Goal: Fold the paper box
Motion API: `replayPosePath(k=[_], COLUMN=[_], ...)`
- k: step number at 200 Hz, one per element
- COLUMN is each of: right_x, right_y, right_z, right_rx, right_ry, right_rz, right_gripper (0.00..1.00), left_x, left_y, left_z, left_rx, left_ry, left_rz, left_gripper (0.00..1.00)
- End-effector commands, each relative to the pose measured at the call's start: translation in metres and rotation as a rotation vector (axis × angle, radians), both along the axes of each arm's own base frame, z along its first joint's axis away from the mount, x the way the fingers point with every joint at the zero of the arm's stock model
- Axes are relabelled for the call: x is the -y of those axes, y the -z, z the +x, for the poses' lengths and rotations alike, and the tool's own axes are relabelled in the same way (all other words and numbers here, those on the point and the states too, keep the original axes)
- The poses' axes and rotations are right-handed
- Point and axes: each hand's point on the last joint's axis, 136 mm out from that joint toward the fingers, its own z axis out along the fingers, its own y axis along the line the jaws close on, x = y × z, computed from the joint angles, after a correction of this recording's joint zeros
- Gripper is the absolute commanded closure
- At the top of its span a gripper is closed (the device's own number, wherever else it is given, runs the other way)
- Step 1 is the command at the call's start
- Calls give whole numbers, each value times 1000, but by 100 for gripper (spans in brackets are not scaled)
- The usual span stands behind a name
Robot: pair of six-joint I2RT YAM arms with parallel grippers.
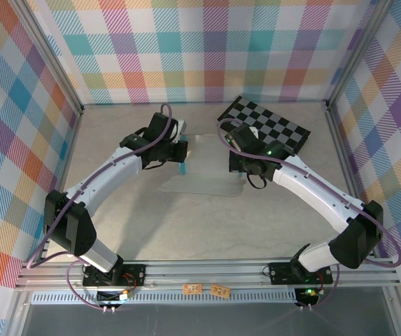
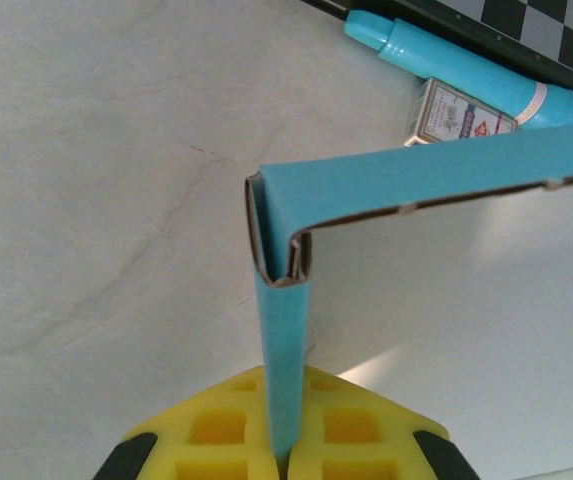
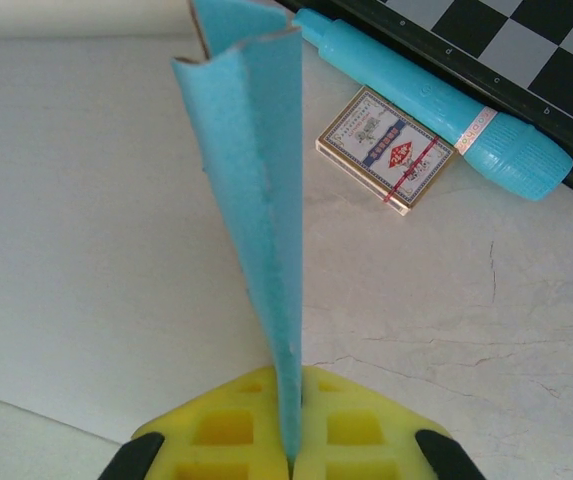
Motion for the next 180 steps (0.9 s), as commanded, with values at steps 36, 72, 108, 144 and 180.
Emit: replayPosePath(k=[36, 72, 108, 144, 180], right_x=[7, 11, 16, 15, 12], right_y=[-15, -12, -9, -7, -1], right_z=[-1, 1, 1, 2, 2], right_rx=[27, 5, -6, -21, -44], right_ry=[40, 80, 107, 118, 123], right_rz=[28, -11, -33, -39, -30], right_gripper=[100, 100, 100, 100, 100], left_x=[-29, -41, -43, -38, -7], left_y=[-5, -9, -14, -14, -34], left_z=[-1, -3, -2, 0, -4], left_rx=[62, 99, 122, 115, 64], left_ry=[-177, -271, -298, -287, -210], left_rz=[252, 454, 494, 491, 329], left_gripper=[100, 100, 100, 100, 57])
